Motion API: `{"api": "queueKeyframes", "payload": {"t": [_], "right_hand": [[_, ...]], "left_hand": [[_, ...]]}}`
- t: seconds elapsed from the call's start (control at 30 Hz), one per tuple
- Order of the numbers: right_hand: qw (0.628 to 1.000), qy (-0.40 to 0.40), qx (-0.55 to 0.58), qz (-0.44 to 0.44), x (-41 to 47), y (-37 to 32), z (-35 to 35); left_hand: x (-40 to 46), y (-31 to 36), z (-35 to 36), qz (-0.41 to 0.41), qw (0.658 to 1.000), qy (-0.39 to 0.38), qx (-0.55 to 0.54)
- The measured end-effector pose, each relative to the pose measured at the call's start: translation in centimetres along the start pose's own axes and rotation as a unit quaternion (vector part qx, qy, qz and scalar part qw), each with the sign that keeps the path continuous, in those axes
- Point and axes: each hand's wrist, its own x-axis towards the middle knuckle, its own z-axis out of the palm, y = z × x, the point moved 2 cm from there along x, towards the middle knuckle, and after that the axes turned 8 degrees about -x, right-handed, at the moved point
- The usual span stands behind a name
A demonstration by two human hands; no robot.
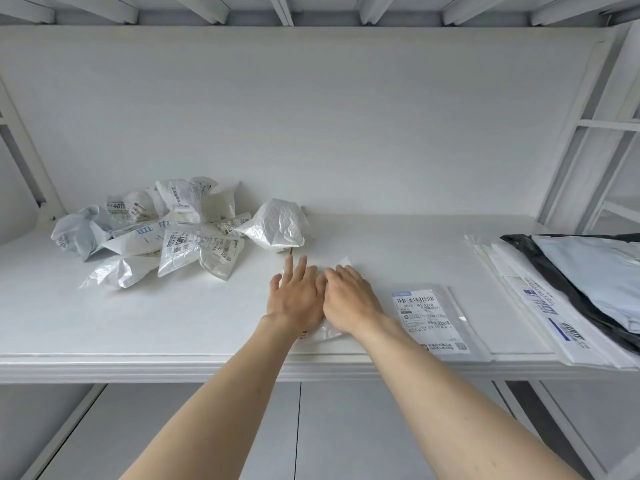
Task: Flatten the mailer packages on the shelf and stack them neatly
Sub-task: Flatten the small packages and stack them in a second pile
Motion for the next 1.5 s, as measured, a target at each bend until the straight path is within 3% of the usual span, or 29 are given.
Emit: {"api": "queueKeyframes", "payload": {"t": [0.23, 0.63, 0.83, 0.97, 1.07, 1.17, 1.37, 1.5], "right_hand": [[0.999, -0.038, 0.019, -0.005, 1.7, 1.7, 2.6], [0.993, -0.105, -0.046, 0.026, 2.1, 2.0, 3.6], [0.992, -0.101, -0.059, 0.042, 1.6, 1.9, 3.3], [0.978, -0.086, -0.167, 0.092, 0.6, 1.0, 2.2], [0.975, -0.085, -0.195, 0.068, 0.1, 0.7, 1.6], [0.980, -0.075, -0.169, 0.066, -0.7, 2.7, 0.4], [0.952, -0.184, -0.100, 0.223, -4.3, 9.2, -1.6], [0.952, -0.154, -0.053, 0.259, -5.7, 10.9, -2.1]], "left_hand": [[0.7, -0.4, 1.0, -0.022, 0.996, -0.082, 0.005], [0.8, -0.2, 0.8, -0.036, 0.989, -0.128, 0.066], [0.7, -0.3, 1.2, -0.063, 0.987, -0.116, 0.089], [0.2, -0.3, 1.2, -0.123, 0.985, -0.065, 0.101], [-0.8, 0.0, 1.2, -0.135, 0.986, -0.029, 0.092], [-1.2, 0.1, 1.0, -0.115, 0.991, 0.006, 0.074], [-1.5, 1.1, 1.5, -0.087, 0.993, 0.008, 0.083], [-1.9, 1.5, 2.1, -0.072, 0.997, 0.018, 0.038]]}}
